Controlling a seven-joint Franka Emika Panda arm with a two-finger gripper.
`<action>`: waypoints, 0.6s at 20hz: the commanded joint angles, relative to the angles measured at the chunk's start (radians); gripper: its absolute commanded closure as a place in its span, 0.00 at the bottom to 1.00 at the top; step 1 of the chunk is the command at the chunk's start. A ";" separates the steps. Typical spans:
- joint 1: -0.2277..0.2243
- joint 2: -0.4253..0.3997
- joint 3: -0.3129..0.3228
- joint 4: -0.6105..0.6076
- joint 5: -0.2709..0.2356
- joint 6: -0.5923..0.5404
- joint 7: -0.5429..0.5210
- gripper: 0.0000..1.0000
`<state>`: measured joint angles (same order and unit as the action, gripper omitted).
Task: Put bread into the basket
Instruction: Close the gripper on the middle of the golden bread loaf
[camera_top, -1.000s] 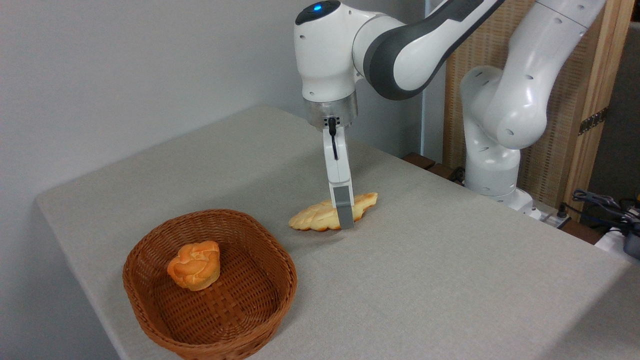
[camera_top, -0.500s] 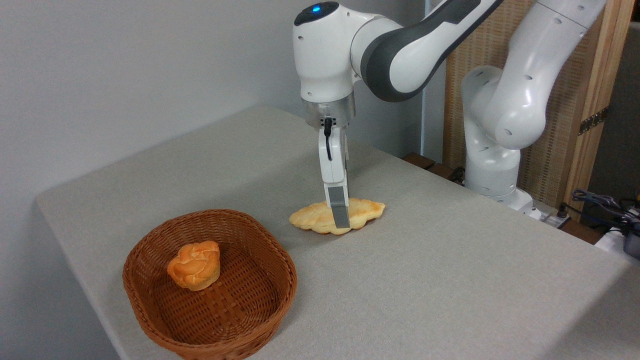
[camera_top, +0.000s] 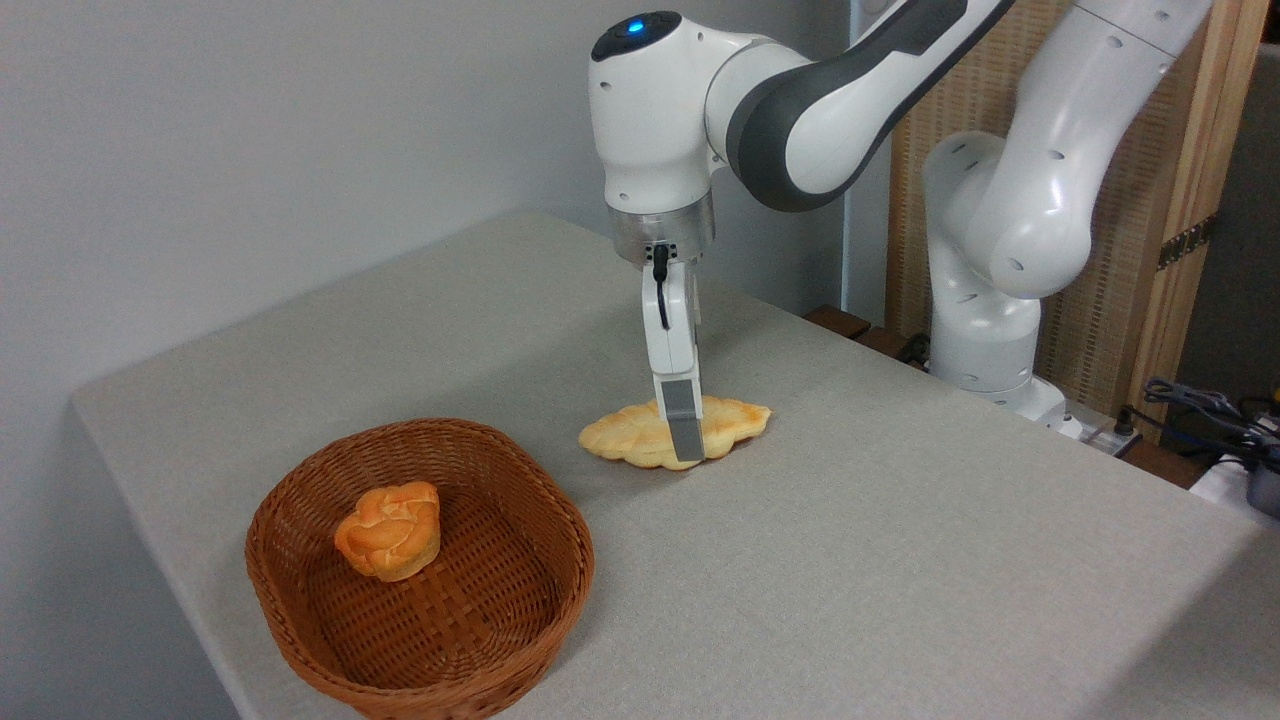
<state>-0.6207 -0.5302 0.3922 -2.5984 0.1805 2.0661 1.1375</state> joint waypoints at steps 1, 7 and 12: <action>-0.019 -0.005 0.027 -0.011 0.010 0.026 0.015 0.55; -0.019 -0.005 0.027 -0.011 0.010 0.026 0.013 0.54; -0.019 -0.004 0.025 -0.011 0.010 0.028 0.013 0.53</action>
<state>-0.6209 -0.5301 0.3928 -2.5987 0.1805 2.0662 1.1375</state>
